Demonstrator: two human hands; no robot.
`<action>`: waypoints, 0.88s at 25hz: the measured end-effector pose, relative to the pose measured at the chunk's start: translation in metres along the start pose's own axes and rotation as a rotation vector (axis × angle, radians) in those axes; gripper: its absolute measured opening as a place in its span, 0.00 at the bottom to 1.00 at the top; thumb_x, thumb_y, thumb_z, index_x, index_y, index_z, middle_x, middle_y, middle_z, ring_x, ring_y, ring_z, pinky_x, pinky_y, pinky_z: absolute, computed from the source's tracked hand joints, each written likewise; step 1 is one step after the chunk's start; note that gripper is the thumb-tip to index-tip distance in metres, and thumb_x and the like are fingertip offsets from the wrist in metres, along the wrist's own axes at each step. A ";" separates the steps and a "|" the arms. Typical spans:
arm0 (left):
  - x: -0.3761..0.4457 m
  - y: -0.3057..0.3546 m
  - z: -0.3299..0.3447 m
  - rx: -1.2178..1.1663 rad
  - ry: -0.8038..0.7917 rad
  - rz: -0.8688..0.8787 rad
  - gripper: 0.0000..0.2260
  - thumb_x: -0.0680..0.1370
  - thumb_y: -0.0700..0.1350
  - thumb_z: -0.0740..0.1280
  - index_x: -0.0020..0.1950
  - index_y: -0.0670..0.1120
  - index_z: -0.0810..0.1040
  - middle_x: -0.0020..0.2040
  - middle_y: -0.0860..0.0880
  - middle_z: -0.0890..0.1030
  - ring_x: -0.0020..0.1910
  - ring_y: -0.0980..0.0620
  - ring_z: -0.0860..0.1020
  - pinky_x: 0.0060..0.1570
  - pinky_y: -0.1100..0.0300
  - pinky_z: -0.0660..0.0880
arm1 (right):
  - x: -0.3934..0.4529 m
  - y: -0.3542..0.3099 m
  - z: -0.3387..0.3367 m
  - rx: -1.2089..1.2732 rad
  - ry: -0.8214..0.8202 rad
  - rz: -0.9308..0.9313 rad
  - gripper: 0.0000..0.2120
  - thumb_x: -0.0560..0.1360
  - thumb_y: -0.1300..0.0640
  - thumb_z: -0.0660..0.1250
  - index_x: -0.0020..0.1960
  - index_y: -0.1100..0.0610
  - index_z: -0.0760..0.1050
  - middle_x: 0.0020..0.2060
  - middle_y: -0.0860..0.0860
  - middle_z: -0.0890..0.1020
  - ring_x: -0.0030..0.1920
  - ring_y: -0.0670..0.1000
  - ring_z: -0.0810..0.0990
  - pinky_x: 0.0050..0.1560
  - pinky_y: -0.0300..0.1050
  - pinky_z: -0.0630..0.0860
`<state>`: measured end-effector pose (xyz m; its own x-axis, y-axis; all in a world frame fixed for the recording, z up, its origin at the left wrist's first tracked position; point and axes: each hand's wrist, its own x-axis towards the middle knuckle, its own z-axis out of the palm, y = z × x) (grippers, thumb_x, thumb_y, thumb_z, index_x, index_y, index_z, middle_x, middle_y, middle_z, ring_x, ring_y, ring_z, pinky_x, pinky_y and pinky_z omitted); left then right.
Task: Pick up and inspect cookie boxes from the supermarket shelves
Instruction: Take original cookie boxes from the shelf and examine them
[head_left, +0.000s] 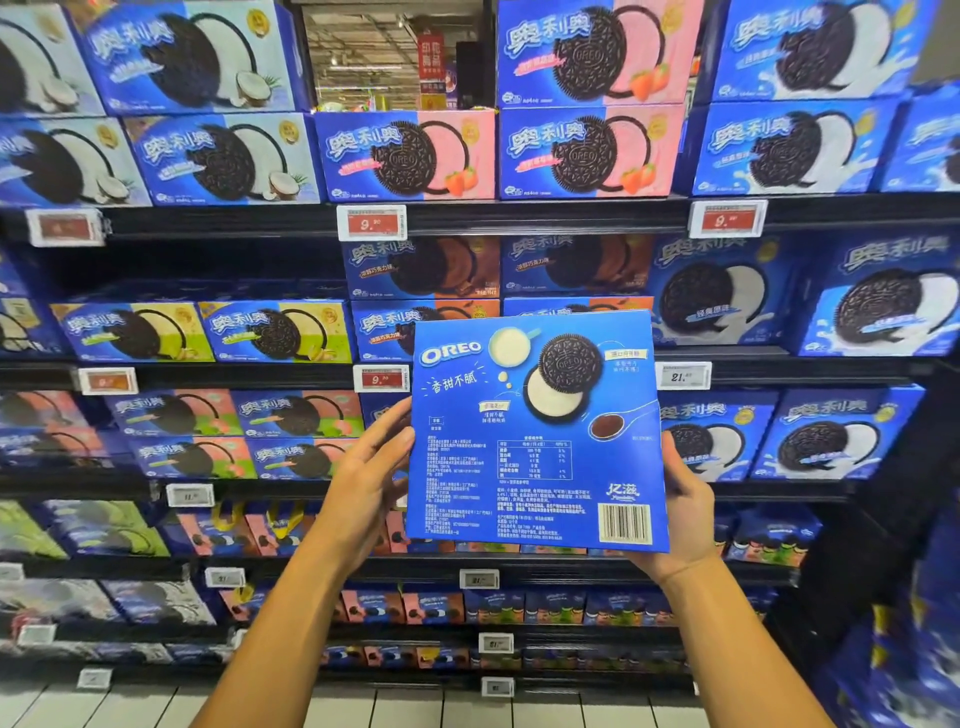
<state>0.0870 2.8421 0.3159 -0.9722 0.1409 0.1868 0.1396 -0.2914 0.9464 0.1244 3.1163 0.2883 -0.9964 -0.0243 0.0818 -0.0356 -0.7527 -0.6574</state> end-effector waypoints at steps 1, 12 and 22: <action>0.001 0.000 0.003 0.068 0.028 0.002 0.14 0.80 0.45 0.64 0.63 0.59 0.78 0.61 0.55 0.81 0.62 0.51 0.79 0.55 0.49 0.79 | -0.001 -0.002 0.003 -0.050 0.020 -0.020 0.19 0.70 0.40 0.72 0.52 0.52 0.86 0.50 0.52 0.87 0.49 0.55 0.87 0.42 0.53 0.84; -0.015 0.016 0.104 0.109 -0.291 0.050 0.26 0.77 0.61 0.62 0.72 0.52 0.69 0.65 0.56 0.79 0.63 0.56 0.78 0.58 0.59 0.77 | -0.015 0.017 0.079 -0.764 -0.078 -0.349 0.22 0.80 0.46 0.60 0.73 0.46 0.69 0.63 0.35 0.80 0.62 0.37 0.78 0.58 0.34 0.76; 0.000 -0.003 0.046 -0.492 -0.110 -0.134 0.18 0.77 0.55 0.60 0.53 0.51 0.86 0.56 0.48 0.85 0.54 0.47 0.84 0.46 0.49 0.82 | 0.000 -0.009 0.043 -0.889 0.136 -0.384 0.21 0.84 0.54 0.60 0.75 0.40 0.62 0.71 0.37 0.68 0.69 0.34 0.67 0.70 0.35 0.66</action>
<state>0.0955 2.8868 0.3256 -0.9464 0.2982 0.1242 -0.1151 -0.6705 0.7329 0.1281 3.0952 0.3263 -0.9033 0.2370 0.3577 -0.3492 0.0787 -0.9338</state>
